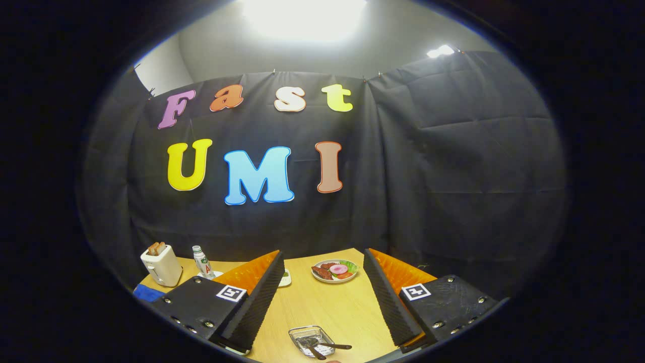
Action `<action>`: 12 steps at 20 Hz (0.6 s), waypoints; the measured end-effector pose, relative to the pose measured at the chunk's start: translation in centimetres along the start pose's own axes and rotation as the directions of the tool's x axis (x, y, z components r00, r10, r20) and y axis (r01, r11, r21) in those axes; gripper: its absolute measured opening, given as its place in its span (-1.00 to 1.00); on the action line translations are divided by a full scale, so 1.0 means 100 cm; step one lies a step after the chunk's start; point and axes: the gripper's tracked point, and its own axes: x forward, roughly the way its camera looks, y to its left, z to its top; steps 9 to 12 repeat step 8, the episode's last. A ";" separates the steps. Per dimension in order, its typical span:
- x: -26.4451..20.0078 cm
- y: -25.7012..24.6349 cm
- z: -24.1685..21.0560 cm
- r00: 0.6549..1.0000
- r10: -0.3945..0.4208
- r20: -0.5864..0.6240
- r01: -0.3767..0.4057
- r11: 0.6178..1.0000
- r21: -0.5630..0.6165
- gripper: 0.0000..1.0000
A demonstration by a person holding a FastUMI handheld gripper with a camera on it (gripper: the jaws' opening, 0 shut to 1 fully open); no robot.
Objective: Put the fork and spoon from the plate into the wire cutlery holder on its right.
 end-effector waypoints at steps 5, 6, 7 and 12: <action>0.006 0.006 0.017 0.995 0.024 0.100 -0.022 0.999 -0.029 0.93; 0.006 0.005 0.020 0.993 0.022 0.118 -0.018 0.999 -0.033 0.93; 0.007 0.003 0.020 0.992 0.019 0.128 -0.014 0.999 -0.045 0.93; 0.007 0.002 0.021 0.991 0.016 0.132 -0.008 0.998 -0.059 0.93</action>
